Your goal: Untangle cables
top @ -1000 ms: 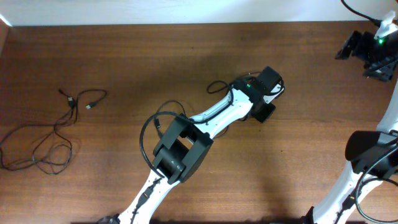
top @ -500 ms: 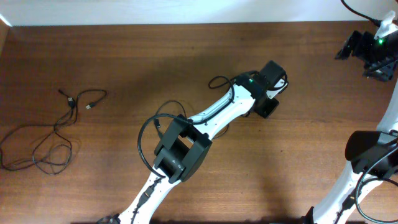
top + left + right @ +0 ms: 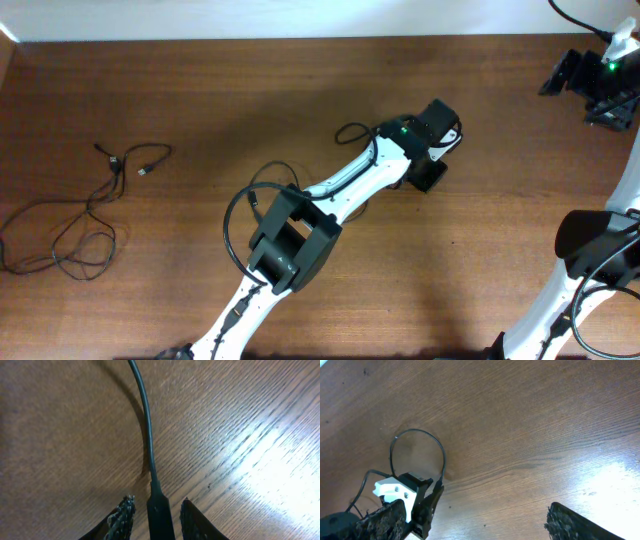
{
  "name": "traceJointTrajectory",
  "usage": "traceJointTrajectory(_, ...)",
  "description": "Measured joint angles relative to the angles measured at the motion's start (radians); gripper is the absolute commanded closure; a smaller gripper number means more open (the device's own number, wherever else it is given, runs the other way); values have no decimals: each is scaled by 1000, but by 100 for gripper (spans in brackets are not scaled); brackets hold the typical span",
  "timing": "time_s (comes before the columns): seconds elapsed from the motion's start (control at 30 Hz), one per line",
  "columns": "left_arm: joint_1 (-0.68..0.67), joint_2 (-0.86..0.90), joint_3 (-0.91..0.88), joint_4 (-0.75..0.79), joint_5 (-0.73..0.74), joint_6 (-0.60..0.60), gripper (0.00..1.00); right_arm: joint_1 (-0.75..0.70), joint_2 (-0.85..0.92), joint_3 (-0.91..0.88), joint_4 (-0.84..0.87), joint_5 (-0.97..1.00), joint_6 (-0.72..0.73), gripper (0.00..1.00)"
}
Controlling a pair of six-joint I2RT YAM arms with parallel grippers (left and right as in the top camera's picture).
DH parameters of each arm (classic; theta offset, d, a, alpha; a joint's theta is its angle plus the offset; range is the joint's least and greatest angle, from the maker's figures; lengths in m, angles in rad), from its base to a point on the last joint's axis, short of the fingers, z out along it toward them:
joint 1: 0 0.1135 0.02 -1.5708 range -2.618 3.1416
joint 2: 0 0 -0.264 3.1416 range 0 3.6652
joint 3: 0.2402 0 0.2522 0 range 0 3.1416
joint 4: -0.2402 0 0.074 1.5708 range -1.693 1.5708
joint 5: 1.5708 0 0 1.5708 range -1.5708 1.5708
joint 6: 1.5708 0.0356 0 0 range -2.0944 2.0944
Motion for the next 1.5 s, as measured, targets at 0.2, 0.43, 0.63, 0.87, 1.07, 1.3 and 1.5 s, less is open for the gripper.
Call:
traceJointTrajectory(0.2,0,20,0,-39,0,0,75,0,0,0,0,0,0,9)
traceJointTrajectory(0.43,-1,20,0,-15,0,0,87,0,0,0,0,0,0,9)
traceJointTrajectory(0.63,2,20,10,-37,-50,0,92,0,0,0,0,0,0,9)
traceJointTrajectory(0.87,90,22,306,-322,-93,0,96,0,0,0,0,0,0,9)
traceJointTrajectory(1.07,206,22,548,-546,-240,0,96,0,0,0,0,0,0,9)
traceJointTrajectory(1.3,428,22,604,-866,-243,-24,87,0,0,0,0,0,0,9)
traceJointTrajectory(1.5,420,23,407,-870,-183,-37,47,0,0,0,0,0,0,9)
